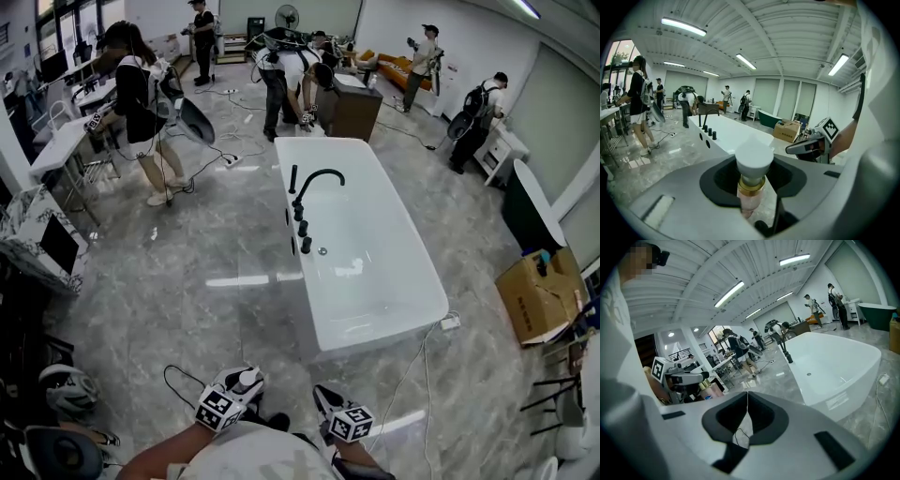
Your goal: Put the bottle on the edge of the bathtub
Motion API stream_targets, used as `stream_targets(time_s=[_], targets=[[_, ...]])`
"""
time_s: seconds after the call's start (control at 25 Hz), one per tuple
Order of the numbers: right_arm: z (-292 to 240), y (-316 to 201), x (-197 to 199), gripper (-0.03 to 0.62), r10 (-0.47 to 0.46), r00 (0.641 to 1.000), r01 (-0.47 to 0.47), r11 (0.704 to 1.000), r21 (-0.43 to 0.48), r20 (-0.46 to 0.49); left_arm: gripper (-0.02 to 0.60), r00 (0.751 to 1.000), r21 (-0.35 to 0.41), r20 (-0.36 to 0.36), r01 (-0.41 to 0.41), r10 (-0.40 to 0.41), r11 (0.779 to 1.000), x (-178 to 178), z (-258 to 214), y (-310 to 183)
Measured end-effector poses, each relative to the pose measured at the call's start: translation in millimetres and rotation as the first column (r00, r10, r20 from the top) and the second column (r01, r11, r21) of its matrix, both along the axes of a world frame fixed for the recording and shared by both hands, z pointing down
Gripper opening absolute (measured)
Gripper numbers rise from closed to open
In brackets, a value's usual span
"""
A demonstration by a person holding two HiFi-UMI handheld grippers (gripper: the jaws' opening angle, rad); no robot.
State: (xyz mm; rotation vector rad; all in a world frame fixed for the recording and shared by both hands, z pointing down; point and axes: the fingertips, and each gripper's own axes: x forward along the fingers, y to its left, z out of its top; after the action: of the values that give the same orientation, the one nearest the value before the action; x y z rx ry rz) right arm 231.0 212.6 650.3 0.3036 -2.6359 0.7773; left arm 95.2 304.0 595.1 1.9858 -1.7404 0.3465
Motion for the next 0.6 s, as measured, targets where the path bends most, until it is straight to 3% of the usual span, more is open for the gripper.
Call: stream_targets(time_s=[0.6], targets=[[2,3,-13,0.006,-0.033,0.999,0.033,0.999,-0.013,0.002,0.153,1.000,-0.031,0.001,0.019,-0.019,0.999,-2,5,10]])
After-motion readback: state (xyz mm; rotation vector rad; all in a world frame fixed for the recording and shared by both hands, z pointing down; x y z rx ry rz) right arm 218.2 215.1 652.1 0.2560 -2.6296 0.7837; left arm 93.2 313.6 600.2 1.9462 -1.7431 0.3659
